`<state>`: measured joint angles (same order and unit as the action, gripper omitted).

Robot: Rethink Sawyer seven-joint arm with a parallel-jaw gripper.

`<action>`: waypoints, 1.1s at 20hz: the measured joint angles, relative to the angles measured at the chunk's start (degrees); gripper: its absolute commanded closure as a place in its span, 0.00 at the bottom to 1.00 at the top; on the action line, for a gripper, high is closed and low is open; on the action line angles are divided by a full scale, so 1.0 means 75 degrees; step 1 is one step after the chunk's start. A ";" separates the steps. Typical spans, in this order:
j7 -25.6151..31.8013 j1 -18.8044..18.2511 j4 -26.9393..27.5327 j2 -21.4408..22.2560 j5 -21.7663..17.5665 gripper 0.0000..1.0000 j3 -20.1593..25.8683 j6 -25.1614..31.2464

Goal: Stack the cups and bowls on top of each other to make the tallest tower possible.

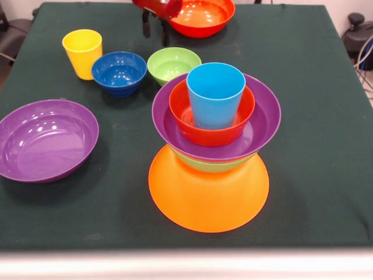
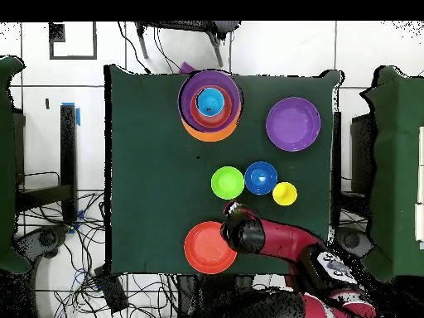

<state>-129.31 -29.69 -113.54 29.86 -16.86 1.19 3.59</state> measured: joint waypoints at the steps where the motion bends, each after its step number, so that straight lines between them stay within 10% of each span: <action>1: 0.0000 0.0001 -0.0008 -0.0031 -0.0002 0.00 -0.0013 -0.0032; 13: 0.0000 0.0038 -0.0166 -0.0690 -0.0150 0.00 -0.0232 -0.0664; 22: 0.0000 0.0125 -0.0248 -0.0123 -0.0152 0.00 -0.0217 -0.0404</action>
<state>-129.31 -28.75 -115.40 28.93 -18.00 -0.44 0.56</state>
